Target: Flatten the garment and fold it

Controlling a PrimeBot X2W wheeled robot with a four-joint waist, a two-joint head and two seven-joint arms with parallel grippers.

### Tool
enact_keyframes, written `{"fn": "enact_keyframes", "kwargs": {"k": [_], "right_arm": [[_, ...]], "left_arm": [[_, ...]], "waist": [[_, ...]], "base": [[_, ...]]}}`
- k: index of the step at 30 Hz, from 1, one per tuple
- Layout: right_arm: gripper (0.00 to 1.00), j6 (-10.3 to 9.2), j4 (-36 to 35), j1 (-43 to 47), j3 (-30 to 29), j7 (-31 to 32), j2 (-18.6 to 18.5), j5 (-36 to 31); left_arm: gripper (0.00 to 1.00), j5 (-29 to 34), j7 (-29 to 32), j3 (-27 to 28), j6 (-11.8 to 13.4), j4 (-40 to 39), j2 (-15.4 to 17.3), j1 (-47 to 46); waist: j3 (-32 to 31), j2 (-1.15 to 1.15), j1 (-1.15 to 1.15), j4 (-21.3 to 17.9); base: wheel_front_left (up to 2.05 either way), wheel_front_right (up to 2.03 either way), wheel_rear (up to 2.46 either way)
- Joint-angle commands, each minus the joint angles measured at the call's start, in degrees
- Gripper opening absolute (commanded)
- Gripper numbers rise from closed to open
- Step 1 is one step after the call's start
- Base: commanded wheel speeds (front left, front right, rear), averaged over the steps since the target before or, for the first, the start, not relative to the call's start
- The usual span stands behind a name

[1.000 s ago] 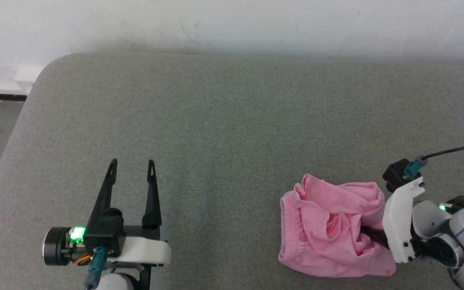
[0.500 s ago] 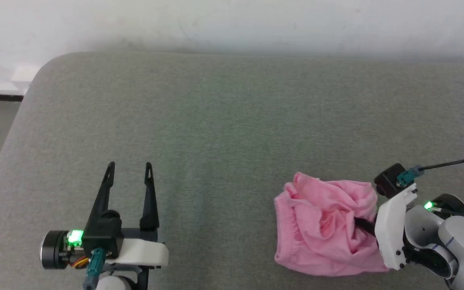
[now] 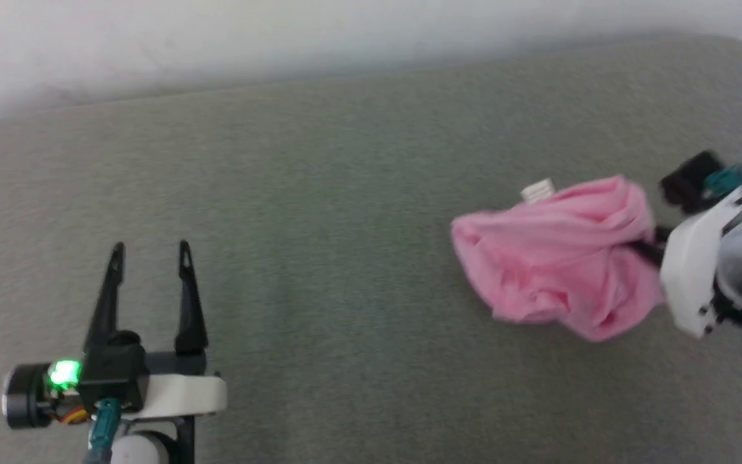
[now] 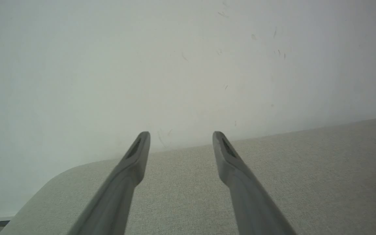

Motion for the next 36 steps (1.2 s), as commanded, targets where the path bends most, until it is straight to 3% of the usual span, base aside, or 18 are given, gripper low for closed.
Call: {"fn": "enact_keyframes", "kwargs": {"k": [1,9,16,27,28,29,33,36], "right_arm": [[0.0,-0.12,0.7,-1.2,-0.7,-0.4,-0.3,-0.4],[0.0,-0.12,12.6,-7.2,-5.1,-3.8,-2.0,-4.9],[0.0,-0.12,26.3,-12.4,-10.5,-7.7,-3.2,-10.4],[0.0,-0.12,43.5,-20.2,-19.8,-12.4,0.1,-17.6],[0.08,-0.12,44.9,-20.4,-20.5,-12.3,0.5,-17.8],[0.98,-0.12,46.0,-20.5,-21.0,-12.4,0.8,-18.1],[1.0,-0.12,48.8,-21.2,-22.4,-15.8,0.1,-21.3],[1.0,-0.12,49.1,-22.2,-23.9,-22.1,-1.2,-25.8]], "left_arm": [[1.0,0.4,-0.3,0.4,0.1,-0.5,0.8,-1.4],[1.0,2.0,-0.3,0.3,-0.9,-2.9,6.0,-5.7],[1.0,2.3,-0.3,-1.2,-0.6,-5.1,7.7,-9.0],[1.0,1.7,-0.3,-3.5,1.4,-6.5,8.0,-11.1],[1.0,1.5,-0.3,-3.7,1.6,-6.3,7.9,-11.1],[1.0,1.4,-0.3,-3.9,1.8,-6.2,7.8,-11.1],[1.0,0.7,-0.3,-4.4,2.7,-5.5,7.1,-10.3],[1.0,0.1,-0.3,-4.7,3.4,-4.9,6.5,-9.1]], "waist": [[7.0,-0.01,-0.01,-7.9],[15.4,-0.01,-0.01,-12.0],[20.1,-0.01,-0.01,-10.1],[22.2,-0.01,-0.01,-7.2],[21.7,-0.01,-0.01,-7.0],[21.2,-0.01,-0.01,-6.8],[17.5,-0.01,-0.01,-6.2],[14.1,-0.01,-0.01,-5.6]], "base": [[0.0,0.0,0.0],[0.0,0.0,0.0],[0.0,0.0,0.0],[0.0,0.0,0.0],[0.0,0.0,0.0],[0.0,0.0,0.0],[0.0,0.0,0.0],[0.0,0.0,0.0]]}}
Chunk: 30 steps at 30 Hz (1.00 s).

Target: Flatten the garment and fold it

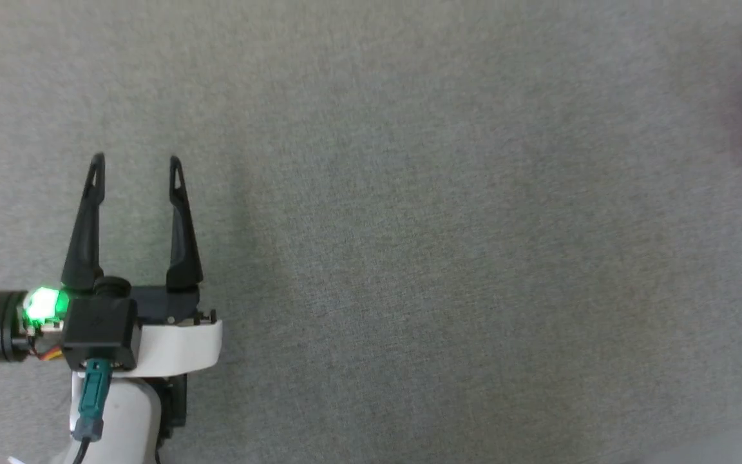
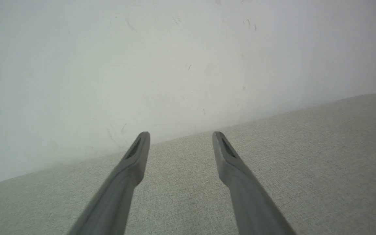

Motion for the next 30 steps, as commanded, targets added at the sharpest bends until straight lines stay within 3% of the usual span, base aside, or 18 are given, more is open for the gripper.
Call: {"fn": "enact_keyframes", "kwargs": {"k": [1,6,9,14,21,25,30], "right_arm": [[1.0,-0.12,-0.3,-1.5,-1.1,-3.0,0.0,-1.7],[1.0,-0.12,-3.4,-1.1,-5.2,-15.9,2.3,-8.2],[1.0,-0.12,-7.6,0.8,-7.9,-19.6,5.2,-11.3],[1.0,-0.12,-22.5,7.5,-12.7,-20.4,11.5,-13.4],[1.0,-0.12,-43.8,25.0,-18.4,-20.4,23.0,-13.1],[1.0,-0.12,-50.4,33.6,-19.2,-20.5,29.1,-12.0],[1.0,-0.12,-52.8,43.3,-19.9,-20.5,34.6,-10.1]], "left_arm": [[1.0,-0.5,-0.3,0.0,0.6,0.5,-0.3,1.1],[1.0,-1.6,-0.3,0.5,1.2,2.0,-1.3,4.0],[1.0,-2.2,-0.3,0.5,1.0,3.0,-2.0,5.7],[1.0,-3.3,-0.3,1.6,0.4,4.0,-3.4,7.6],[1.0,-3.5,-0.3,2.4,-0.5,5.3,-6.1,9.1],[1.0,-3.4,-0.3,3.0,-1.5,6.7,-6.6,10.0],[1.0,-3.0,-0.3,3.6,-2.6,8.1,-7.2,10.9]], "waist": [[-4.9,-0.01,0.0,0.9],[-10.4,-0.01,0.0,2.7],[-13.3,-0.01,0.0,4.4],[-16.6,-0.01,0.0,7.3],[-21.1,-0.01,0.0,11.4],[-22.9,-0.01,0.0,12.8],[-24.6,-0.01,0.0,13.9]], "base": [[0.0,0.0,0.0],[0.0,0.0,0.0],[0.0,0.0,0.0],[0.0,0.0,0.0],[0.0,0.0,0.0],[0.0,0.0,0.0],[0.0,0.0,0.0]]}}
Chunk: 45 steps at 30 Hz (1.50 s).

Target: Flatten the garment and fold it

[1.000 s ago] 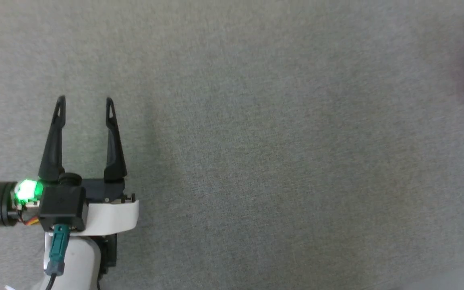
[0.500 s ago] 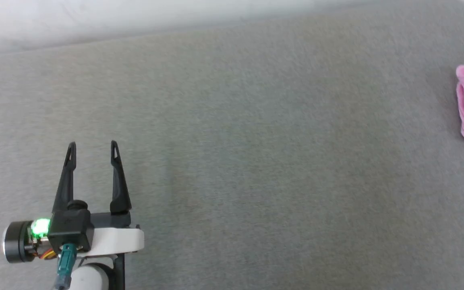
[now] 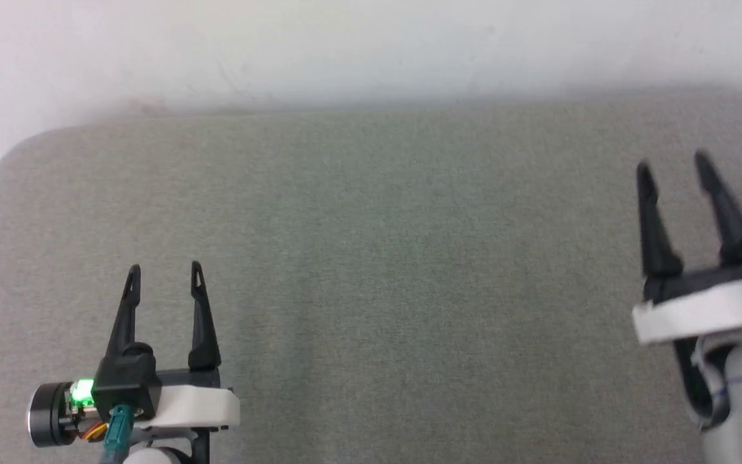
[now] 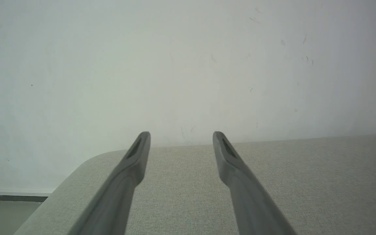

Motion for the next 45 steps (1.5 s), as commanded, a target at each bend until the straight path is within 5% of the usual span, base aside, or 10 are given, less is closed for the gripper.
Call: {"fn": "enact_keyframes", "kwargs": {"k": [1,11,23,24,45], "right_arm": [[1.0,-0.12,-0.5,3.2,-0.6,-0.3,1.3,0.7],[1.0,-0.12,-6.1,16.7,-3.8,-0.3,7.1,2.3],[1.0,-0.12,-9.3,19.9,-3.5,-0.3,8.0,0.5],[0.0,-0.02,-9.3,19.4,-3.5,0.0,7.8,0.8],[0.0,-0.02,-8.8,18.8,-2.8,2.2,7.8,-0.6]], "left_arm": [[1.0,0.5,-0.3,0.2,-0.4,0.4,-0.5,0.9],[1.0,1.2,-0.3,0.1,-2.0,2.2,-1.4,3.6],[1.0,0.8,-0.3,0.7,-4.0,4.1,-2.1,4.7],[0.0,0.8,0.0,0.4,-4.1,4.0,-1.9,4.2],[0.0,1.1,2.3,1.1,-5.3,3.9,-2.4,3.6]], "waist": [[-2.6,-0.01,0.01,2.2],[-5.5,-0.01,0.01,2.5],[-7.5,-0.01,0.01,2.6],[-7.4,-0.01,0.01,2.4],[-7.2,-0.01,0.01,2.3]], "base": [[0.0,0.0,0.0],[0.0,0.0,0.0],[0.0,0.0,0.0],[0.0,0.0,0.0],[0.0,0.0,0.0]]}}
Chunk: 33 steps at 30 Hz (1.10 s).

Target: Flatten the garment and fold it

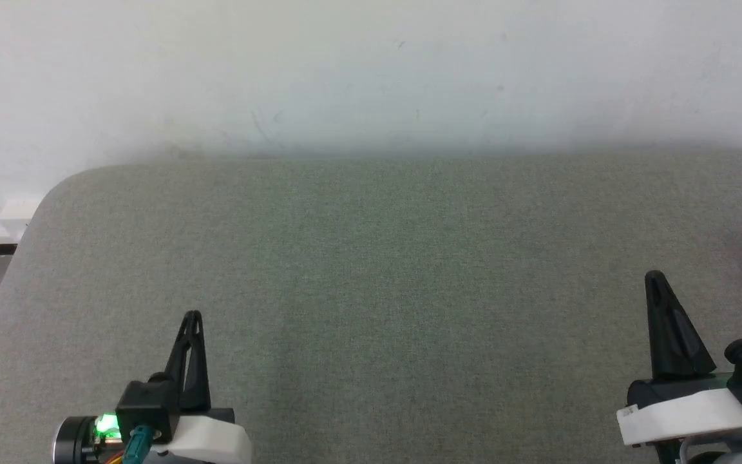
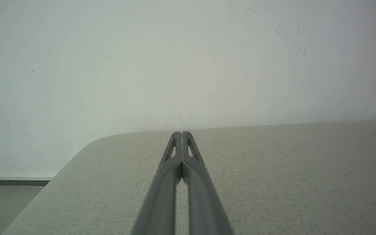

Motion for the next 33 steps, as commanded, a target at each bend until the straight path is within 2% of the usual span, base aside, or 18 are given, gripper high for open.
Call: {"fn": "enact_keyframes", "kwargs": {"k": [1,33], "right_arm": [[0.0,-0.02,0.2,-0.5,0.1,0.3,0.1,-0.5],[0.0,-0.05,1.0,-1.5,1.1,4.1,0.1,-2.9]], "left_arm": [[0.0,0.3,0.2,0.3,-0.5,-0.1,-0.4,-0.6],[0.0,0.9,4.0,1.5,-2.6,-0.3,-1.3,-1.7]], "waist": [[0.0,0.0,0.0,0.0],[0.3,0.0,0.0,-0.2]], "base": [[0.0,0.0,0.0],[0.0,0.0,0.0]]}}
